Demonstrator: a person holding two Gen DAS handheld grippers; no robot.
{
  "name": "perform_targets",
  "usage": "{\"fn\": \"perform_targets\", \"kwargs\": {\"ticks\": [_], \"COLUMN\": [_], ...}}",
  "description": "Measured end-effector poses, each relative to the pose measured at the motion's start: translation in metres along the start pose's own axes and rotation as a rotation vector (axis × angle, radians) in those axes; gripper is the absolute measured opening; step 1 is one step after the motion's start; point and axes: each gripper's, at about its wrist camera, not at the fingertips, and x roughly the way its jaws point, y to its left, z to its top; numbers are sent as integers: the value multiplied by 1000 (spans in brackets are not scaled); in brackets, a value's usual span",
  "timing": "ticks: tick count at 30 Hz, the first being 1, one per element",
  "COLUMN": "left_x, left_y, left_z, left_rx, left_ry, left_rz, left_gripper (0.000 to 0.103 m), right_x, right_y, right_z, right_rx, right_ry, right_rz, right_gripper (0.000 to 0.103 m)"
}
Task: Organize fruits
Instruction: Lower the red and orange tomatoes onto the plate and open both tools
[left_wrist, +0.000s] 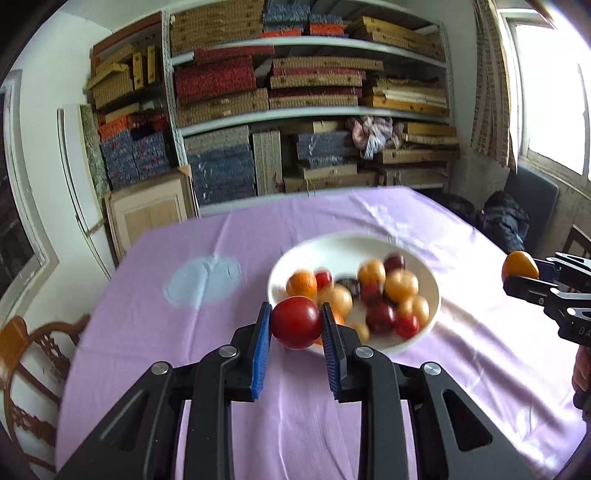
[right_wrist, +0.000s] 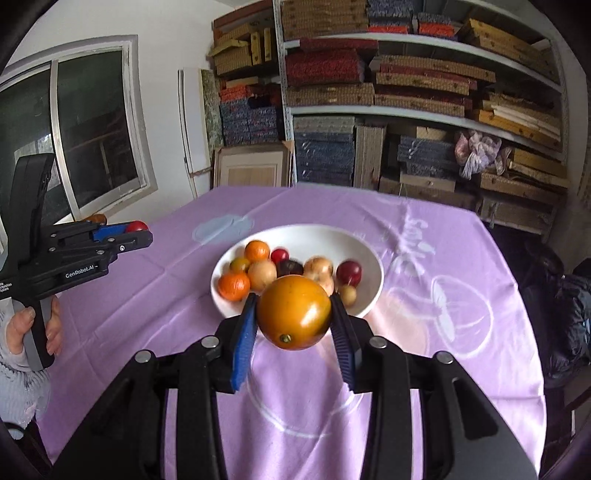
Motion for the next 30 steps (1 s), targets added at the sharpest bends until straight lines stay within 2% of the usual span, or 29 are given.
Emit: {"fn": "perform_targets", "kwargs": {"ticks": [4, 7, 10, 14, 17, 19, 22, 30], "left_x": [8, 44, 98, 175, 206, 209, 211, 201], "left_y": [2, 1, -8, -13, -11, -6, 5, 2], "left_z": [51, 68, 61, 33, 21, 23, 24, 27], "left_rx": [-28, -88, -115, -161, -175, -169, -216, -114], "left_ry": [-42, -13, 56, 187, 236, 213, 224, 220], "left_rz": [-7, -44, -60, -89, -70, -38, -58, 14], "left_gripper": [26, 26, 26, 26, 26, 26, 26, 26], "right_x": [-4, 20, 64, 136, 180, 200, 222, 241], "right_y": [-4, -9, -20, -37, -41, -39, -36, -35], "right_z": [53, 79, 89, 88, 82, 75, 70, 59], "right_rx": [-29, -27, 8, 59, 67, 44, 9, -11], "right_ry": [-82, -86, -53, 37, 122, 157, 198, 227], "right_rz": [-25, -25, -12, -11, 0, -6, -16, 6], "right_gripper": [37, 37, 37, 37, 37, 37, 37, 37]}}
